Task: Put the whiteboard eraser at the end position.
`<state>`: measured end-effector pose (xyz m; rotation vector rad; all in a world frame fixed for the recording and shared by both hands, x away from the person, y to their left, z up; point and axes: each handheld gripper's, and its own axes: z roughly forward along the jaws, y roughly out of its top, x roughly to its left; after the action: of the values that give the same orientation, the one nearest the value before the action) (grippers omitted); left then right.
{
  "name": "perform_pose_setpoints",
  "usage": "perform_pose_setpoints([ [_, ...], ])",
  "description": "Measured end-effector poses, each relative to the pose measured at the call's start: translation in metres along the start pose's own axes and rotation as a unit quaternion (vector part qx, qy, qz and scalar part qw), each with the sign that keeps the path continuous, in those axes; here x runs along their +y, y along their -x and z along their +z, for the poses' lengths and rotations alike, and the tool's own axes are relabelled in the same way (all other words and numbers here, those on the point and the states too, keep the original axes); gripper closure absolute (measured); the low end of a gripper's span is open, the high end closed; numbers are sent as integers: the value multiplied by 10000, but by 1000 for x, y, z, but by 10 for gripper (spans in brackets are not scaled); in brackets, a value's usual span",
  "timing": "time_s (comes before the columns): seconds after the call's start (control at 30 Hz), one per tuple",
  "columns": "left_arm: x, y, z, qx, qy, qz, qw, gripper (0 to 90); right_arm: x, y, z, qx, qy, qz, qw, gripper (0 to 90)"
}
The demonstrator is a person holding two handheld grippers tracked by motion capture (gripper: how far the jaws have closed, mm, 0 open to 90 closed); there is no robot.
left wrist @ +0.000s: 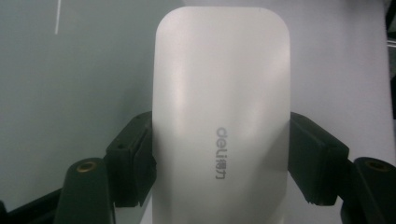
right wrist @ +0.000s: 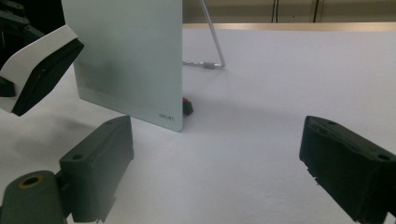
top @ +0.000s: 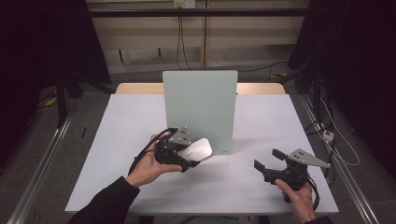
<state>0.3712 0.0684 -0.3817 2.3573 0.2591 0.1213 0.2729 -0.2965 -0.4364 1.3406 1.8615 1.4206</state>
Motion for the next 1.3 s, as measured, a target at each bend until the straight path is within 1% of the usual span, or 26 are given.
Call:
perform_pose_setpoints([
  [0.07, 0, 2, 0, -36, -63, 56, 10000, 309, 0, -1, 2, 10, -14, -6, 10000, 95],
  [0.13, -2, 5, 3, -94, -117, 63, 9999, 309, 0, -1, 2, 8, -25, -7, 10000, 95],
  [0.27, -5, 11, 8, -100, -301, 133, 9994, 309, 0, -2, 1, 7, -30, 12, 10000, 95],
  [0.37, -5, 13, 13, -127, -412, 161, 9989, 309, 0, -1, 1, 8, -16, 11, 10000, 95],
  [0.4, -5, 14, 15, -142, -493, 171, 9985, 309, 0, -1, 2, 15, -23, -1, 10000, 95],
  [0.43, -5, 15, 18, -105, -532, 224, 9983, 309, 0, -2, 2, 26, -17, -10, 10000, 95],
  [0.5, -4, 17, 22, -162, -604, 244, 9977, 309, 0, -2, 2, 38, -19, -36, 10000, 95],
  [0.6, -3, 19, 29, -207, -737, 291, 9966, 309, 0, -1, 0, 29, -6, -13, 10000, 95],
  [0.67, -3, 20, 34, -273, -824, 301, 9958, 309, 0, 0, 0, 31, -2, -5, 10000, 95],
  [0.73, -3, 21, 39, -280, -900, 344, 9950, 309, 0, -1, 0, 39, 2, -28, 10000, 95],
  [0.77, -4, 22, 42, -297, -881, 322, 9952, 309, 0, -1, 0, 44, -8, -24, 10000, 95],
  [0.8, -4, 22, 43, -391, -943, 347, 9942, 309, 0, -1, 0, 44, -13, -26, 10000, 95],
  [0.83, -4, 23, 46, -317, -938, 351, 9945, 309, 0, -1, 1, 41, -11, -25, 10000, 95],
  [1.0, -2, 23, 52, -344, -1007, 350, 9937, 309, 0, -1, 1, 42, -21, -22, 10000, 95],
  [1.07, -2, 25, 55, -318, -1033, 403, 9933, 309, 0, -1, 1, 44, -21, -21, 10000, 95],
  [1.1, -2, 26, 56, -321, -1011, 400, 9936, 309, 0, 0, 1, 43, -16, -28, 10000, 95],
  [1.13, -1, 26, 55, -400, -1066, 385, 9927, 309, 0, 0, 1, 40, -15, -27, 10000, 95],
  [1.17, -2, 26, 56, -407, -1003, 361, 9935, 309, 0, 0, 1, 42, -12, -24, 10000, 95],
  [1.2, -1, 27, 57, -397, -1034, 388, 9931, 309, -1, 0, 1, 43, -14, -25, 10000, 95],
  [1.27, -1, 27, 60, -376, -1005, 349, 9936, 309, -1, 0, 2, 52, -21, -11, 10000, 95],
  [1.3, -1, 27, 63, -374, -1028, 348, 9934, 309, -1, 1, 2, 48, -23, -11, 10000, 95],
])
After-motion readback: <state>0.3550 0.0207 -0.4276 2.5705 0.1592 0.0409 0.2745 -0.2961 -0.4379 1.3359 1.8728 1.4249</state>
